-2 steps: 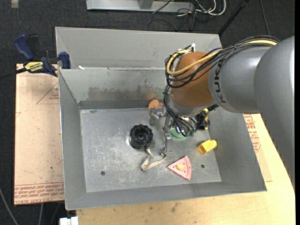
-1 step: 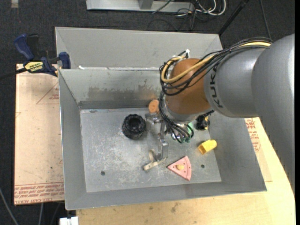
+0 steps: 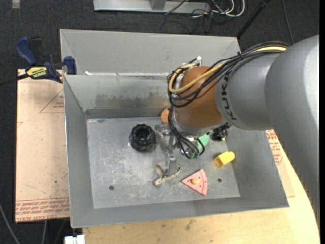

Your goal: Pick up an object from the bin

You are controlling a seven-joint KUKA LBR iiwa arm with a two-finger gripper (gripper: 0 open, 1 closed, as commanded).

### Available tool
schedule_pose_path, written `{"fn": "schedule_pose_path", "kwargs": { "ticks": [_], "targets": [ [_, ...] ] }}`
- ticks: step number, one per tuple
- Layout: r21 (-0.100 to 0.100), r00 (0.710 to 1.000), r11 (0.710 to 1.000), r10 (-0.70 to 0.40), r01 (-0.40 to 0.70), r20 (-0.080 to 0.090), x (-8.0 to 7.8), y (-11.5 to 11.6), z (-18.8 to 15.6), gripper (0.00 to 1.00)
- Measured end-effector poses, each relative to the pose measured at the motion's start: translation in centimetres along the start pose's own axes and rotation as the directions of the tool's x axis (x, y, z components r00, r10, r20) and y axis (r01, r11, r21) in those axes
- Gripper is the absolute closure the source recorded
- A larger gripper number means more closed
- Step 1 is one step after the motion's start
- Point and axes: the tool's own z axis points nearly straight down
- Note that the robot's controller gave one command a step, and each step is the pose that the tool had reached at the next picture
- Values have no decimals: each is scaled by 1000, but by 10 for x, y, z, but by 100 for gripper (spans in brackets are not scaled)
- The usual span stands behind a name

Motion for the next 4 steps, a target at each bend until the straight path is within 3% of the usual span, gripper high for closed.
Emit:
{"fn": "schedule_pose_path", "kwargs": {
  "ticks": [1, 2, 3, 4],
  "targets": [
    [0, 996, 996, 91, -91, 0, -42, 1, -1, 0],
    [0, 985, 985, 173, -173, 4, -75, 33, -3, 0],
    [0, 997, 997, -75, 75, 4, -64, 54, -1, 100],
    [1, 997, 997, -74, 74, 4, -64, 53, -1, 100]
  ]
}}
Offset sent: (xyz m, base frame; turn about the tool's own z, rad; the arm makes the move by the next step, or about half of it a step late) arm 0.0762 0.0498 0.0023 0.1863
